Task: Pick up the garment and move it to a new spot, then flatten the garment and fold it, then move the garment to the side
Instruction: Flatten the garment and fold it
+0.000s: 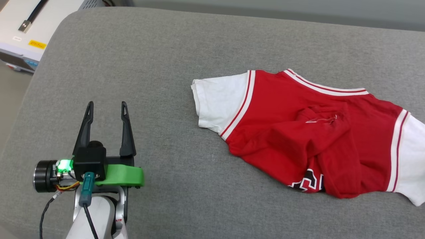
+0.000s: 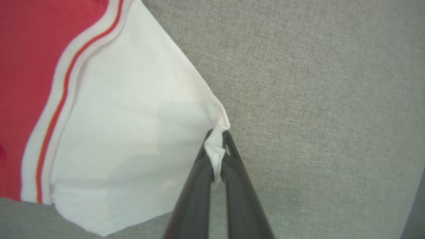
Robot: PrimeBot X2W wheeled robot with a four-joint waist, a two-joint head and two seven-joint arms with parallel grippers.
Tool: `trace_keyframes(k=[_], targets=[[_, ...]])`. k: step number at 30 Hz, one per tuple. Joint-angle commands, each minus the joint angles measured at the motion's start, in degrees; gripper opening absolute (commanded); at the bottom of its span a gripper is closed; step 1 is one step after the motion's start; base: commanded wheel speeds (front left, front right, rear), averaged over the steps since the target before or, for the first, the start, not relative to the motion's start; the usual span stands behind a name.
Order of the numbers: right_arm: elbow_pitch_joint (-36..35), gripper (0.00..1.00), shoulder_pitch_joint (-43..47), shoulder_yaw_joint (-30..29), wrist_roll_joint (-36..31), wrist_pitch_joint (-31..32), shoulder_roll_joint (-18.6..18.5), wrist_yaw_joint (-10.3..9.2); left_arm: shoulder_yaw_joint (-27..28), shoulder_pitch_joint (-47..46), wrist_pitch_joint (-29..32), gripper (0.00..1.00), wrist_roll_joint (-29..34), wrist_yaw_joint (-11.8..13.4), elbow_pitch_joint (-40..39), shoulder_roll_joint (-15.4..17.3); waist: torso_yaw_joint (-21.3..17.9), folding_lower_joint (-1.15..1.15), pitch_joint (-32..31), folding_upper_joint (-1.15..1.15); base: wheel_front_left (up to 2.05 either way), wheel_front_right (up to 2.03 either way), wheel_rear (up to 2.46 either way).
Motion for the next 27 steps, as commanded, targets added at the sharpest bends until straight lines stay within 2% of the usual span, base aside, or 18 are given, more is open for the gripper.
trace_keyframes(k=[1,2,6,10,12,15,18,19,20,24,27], targets=[[0.3,0.80,0.5,-1.0,-0.4,-1.4,1.0,-0.04,0.3,-0.4,-0.3,1.00,0.6,-0.8,0.5,0.2,-1.0,0.00,-0.7,0.00,0.00,0.00,0.00],[0.4,1.00,0.6,-1.5,-0.9,-2.2,1.7,-0.04,0.3,-0.8,-0.3,1.00,0.7,-1.3,0.7,0.5,-1.2,0.00,-0.8,0.00,0.00,0.00,0.00],[-0.3,1.00,0.1,-3.8,-4.6,-7.4,3.5,-0.04,0.3,-4.0,-0.3,1.00,0.8,-4.2,2.6,1.8,-2.4,0.00,-1.3,0.00,0.00,0.00,0.00],[-2.4,1.00,-0.6,-7.1,-10.0,-14.7,5.8,-0.04,-0.2,-9.4,-0.3,1.00,-0.1,-8.8,7.0,4.0,-4.2,0.00,-1.7,0.00,0.00,0.00,0.00],[-3.8,1.00,-0.4,-8.5,-12.1,-16.9,7.3,-0.04,-0.3,-12.9,0.0,1.00,-1.3,-11.6,9.5,4.9,-5.2,0.00,-1.7,0.00,0.00,0.00,0.00],[-7.3,1.00,0.7,-9.5,-14.6,-17.8,9.0,-0.04,-1.2,-19.1,5.1,1.00,-4.0,-16.9,13.6,6.1,-6.7,0.00,-1.4,0.00,0.00,0.00,0.00],[-10.6,1.00,1.6,-10.4,-16.3,-17.4,10.2,-0.04,-2.9,-24.6,13.7,1.00,-6.4,-20.2,17.2,7.3,-8.0,0.00,-0.9,0.00,0.00,0.00,0.00],[-14.2,1.00,2.4,-11.3,-17.6,-16.3,11.2,-0.04,-6.4,-30.1,25.6,1.00,-10.7,-21.8,20.8,8.4,-9.4,0.00,0.0,0.00,0.00,0.00,0.00],[-16.9,1.00,3.1,-11.7,-18.3,-15.0,11.7,-0.04,-11.5,-34.9,36.5,1.00,-17.0,-22.1,22.6,9.3,-10.4,0.00,0.9,0.00,0.00,0.00,0.00],[-19.8,1.00,3.5,-11.8,-18.7,-13.0,12.3,-0.04,-19.9,-41.0,49.8,1.00,-26.7,-22.1,23.7,12.5,-11.7,0.00,2.9,0.00,0.00,0.00,0.00],[-21.0,1.00,2.9,-11.4,-18.7,-11.9,12.3,-0.04,-24.5,-44.5,55.4,1.00,-31.3,-22.2,24.4,13.9,-12.6,0.00,4.5,0.00,0.00,0.00,0.00]])
